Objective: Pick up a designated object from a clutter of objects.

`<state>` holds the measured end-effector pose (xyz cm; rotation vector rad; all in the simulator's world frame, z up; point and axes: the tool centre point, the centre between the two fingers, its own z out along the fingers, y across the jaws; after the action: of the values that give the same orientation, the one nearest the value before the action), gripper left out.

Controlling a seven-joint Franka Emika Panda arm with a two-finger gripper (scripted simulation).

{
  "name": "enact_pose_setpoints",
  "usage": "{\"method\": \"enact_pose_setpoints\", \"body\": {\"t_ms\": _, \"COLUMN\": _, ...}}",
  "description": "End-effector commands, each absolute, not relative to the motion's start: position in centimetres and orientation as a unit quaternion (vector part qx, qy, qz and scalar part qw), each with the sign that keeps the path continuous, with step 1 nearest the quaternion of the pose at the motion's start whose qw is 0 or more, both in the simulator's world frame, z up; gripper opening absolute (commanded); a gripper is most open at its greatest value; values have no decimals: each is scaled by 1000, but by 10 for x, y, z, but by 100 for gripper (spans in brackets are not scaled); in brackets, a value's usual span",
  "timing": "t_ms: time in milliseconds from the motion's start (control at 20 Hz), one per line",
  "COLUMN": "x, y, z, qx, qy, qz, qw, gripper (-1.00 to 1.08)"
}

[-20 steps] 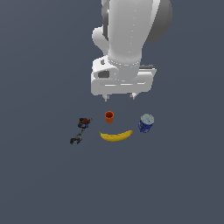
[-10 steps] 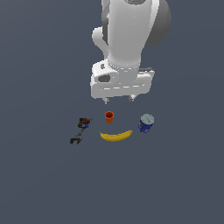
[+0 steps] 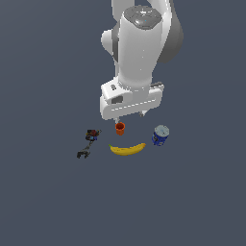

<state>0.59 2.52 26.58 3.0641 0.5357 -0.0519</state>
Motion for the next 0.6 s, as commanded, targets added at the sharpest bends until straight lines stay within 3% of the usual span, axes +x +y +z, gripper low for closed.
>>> {"method": "enact_pose_setpoints", "body": {"t_ms": 0, "x": 8, "y": 24, "z": 255, "qx": 979, "qy": 203, "qz": -17, "qw": 16, "gripper": 100}}
{"method": "enact_pose_setpoints", "body": {"t_ms": 550, "x": 15, "y": 21, "z": 208, "qx": 939, "qy": 343, "qz": -16, "qw": 15, "gripper": 100}}
